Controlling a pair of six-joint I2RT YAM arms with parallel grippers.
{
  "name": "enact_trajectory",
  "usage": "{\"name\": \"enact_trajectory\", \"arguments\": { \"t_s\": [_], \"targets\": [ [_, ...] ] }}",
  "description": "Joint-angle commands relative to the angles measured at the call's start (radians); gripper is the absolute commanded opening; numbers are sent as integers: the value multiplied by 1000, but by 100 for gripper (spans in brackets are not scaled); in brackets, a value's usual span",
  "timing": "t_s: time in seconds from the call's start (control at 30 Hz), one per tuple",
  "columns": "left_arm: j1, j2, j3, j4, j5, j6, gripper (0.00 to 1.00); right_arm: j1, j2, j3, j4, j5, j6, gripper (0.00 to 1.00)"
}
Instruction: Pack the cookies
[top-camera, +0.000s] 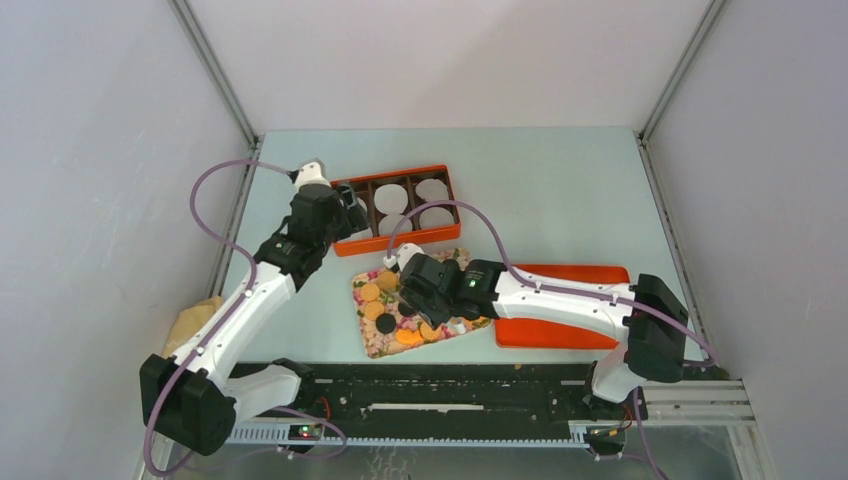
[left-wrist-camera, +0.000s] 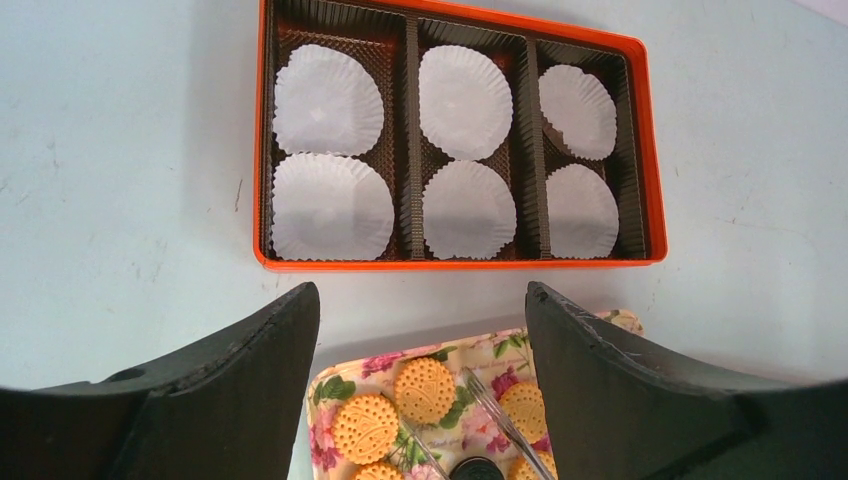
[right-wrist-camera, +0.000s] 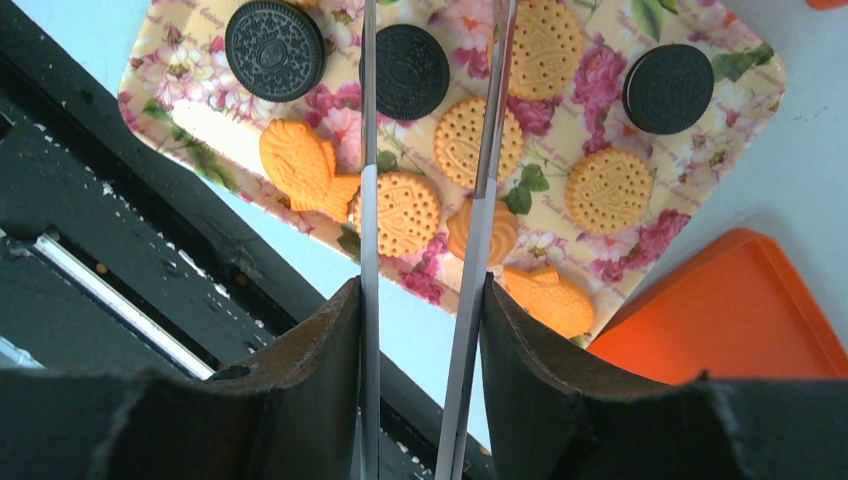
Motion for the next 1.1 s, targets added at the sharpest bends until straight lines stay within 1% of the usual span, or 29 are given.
{"name": "enact_trajectory", "arguments": {
  "t_s": [0.0,0.17,0.27,0.3,0.37,0.47,0.63,0.8,0.93,1.07],
  "targets": [
    [-3,-8,-18,21,-24,-1,80,-16,19,22,72,9,-1,23],
    [-4,0,-17,21,-23,-1,80,-20,58,43,66,0,-8,23],
    [-4,2,-22,24,-21,0,80,-23,79,57,51,10,0,20],
    [-3,4,-23,25,-18,-1,80,-23,82,63,43,20,4,17],
    [-4,6,-24,25,-15,0,80,-23,79,73,30,35,6,8],
    [-3,4,-25,27,-5,-5,80,-18,55,82,21,68,2,0],
    [-4,-1,-23,29,7,-8,79,-11,-1,88,22,106,2,0],
    [-4,-14,-25,30,7,-8,72,-9,-49,90,27,142,8,0],
    [-3,-33,-19,23,-21,-8,69,-11,-71,103,39,161,-5,0],
    [-3,-53,-4,7,-65,-14,68,-23,-61,135,29,155,-18,0]
  ]
}}
